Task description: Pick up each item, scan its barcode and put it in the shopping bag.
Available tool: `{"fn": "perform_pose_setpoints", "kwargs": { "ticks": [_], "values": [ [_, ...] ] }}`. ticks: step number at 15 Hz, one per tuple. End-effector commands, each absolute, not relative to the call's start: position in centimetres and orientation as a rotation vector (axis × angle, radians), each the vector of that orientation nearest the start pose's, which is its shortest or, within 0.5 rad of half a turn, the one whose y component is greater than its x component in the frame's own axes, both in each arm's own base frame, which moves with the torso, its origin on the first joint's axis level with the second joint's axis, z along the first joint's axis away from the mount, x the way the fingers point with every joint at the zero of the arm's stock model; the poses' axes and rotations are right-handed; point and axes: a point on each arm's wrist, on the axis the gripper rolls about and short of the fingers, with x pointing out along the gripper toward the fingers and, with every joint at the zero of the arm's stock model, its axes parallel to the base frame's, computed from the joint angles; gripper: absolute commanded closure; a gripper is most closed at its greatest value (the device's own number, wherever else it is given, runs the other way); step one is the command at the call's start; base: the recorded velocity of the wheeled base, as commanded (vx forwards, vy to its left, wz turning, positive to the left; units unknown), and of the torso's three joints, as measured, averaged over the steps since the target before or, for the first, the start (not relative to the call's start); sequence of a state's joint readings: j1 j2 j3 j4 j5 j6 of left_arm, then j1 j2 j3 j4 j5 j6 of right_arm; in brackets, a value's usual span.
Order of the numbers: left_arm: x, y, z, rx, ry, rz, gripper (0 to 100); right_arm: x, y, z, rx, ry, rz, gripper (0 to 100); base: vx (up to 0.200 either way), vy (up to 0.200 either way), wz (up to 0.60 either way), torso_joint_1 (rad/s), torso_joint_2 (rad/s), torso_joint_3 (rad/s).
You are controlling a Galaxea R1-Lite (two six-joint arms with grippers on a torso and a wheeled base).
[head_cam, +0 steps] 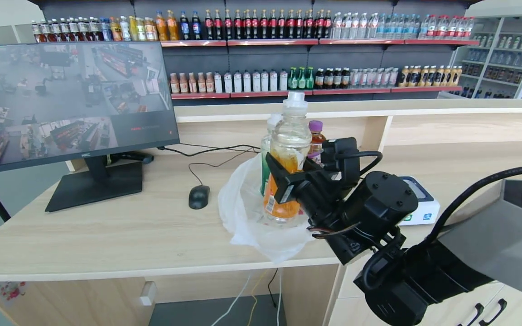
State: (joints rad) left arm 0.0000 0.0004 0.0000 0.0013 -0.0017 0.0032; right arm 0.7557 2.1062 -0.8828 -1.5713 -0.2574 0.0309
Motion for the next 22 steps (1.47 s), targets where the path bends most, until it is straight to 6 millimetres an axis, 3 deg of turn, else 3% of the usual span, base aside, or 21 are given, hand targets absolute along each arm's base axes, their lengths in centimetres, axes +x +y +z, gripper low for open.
{"fn": "perform_pose_setpoints", "kwargs": {
  "ticks": [1, 10, 22],
  "values": [
    [-2.3, 0.0, 7.5, 0.003, 0.002, -0.002, 0, 28.5, 26.2, 14.0, 0.183, -0.271, 0.502, 100, 0.000, 0.000, 0.00, 0.000, 0.00, 0.000],
    [-2.3, 0.0, 7.5, 0.000, 0.002, 0.000, 0, 31.6, 26.2, 11.6, 0.143, -0.261, 0.447, 100, 0.000, 0.000, 0.00, 0.000, 0.00, 0.000],
    [-2.3, 0.0, 7.5, 0.002, 0.002, -0.002, 0, 33.1, 26.0, 10.3, 0.119, -0.256, 0.419, 100, 0.000, 0.000, 0.00, 0.000, 0.00, 0.000]
  ]
}}
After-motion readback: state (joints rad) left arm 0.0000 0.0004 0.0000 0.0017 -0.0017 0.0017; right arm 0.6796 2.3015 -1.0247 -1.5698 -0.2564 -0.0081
